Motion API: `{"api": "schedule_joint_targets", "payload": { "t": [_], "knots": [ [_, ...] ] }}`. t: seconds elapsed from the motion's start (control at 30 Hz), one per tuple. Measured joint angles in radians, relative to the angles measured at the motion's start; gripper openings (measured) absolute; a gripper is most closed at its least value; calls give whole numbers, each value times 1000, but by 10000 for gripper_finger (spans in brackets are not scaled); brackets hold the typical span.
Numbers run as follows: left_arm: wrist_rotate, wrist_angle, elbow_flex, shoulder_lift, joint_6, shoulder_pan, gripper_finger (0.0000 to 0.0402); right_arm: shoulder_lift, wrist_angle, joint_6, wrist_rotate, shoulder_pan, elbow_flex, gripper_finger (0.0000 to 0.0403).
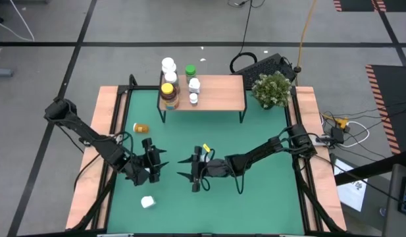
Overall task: Pick and place medicine bottles onto shelf by color
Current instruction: Put the top white and blue pill bottle on the shelf
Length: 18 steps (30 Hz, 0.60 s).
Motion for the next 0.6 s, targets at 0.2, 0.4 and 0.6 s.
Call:
{"api": "schedule_joint_targets", "payload": {
  "t": [0.2,0.4,0.6],
  "knots": [
    [47,-82,0,-9,-122,-36,232,0,21,-7,-68,-15,0,188],
    [83,-131,0,-9,-182,-80,232,-1,68,62,-160,-41,-1,188],
    [159,-151,0,-9,-252,-114,232,0,66,72,-157,-48,-1,197]
  ]
}}
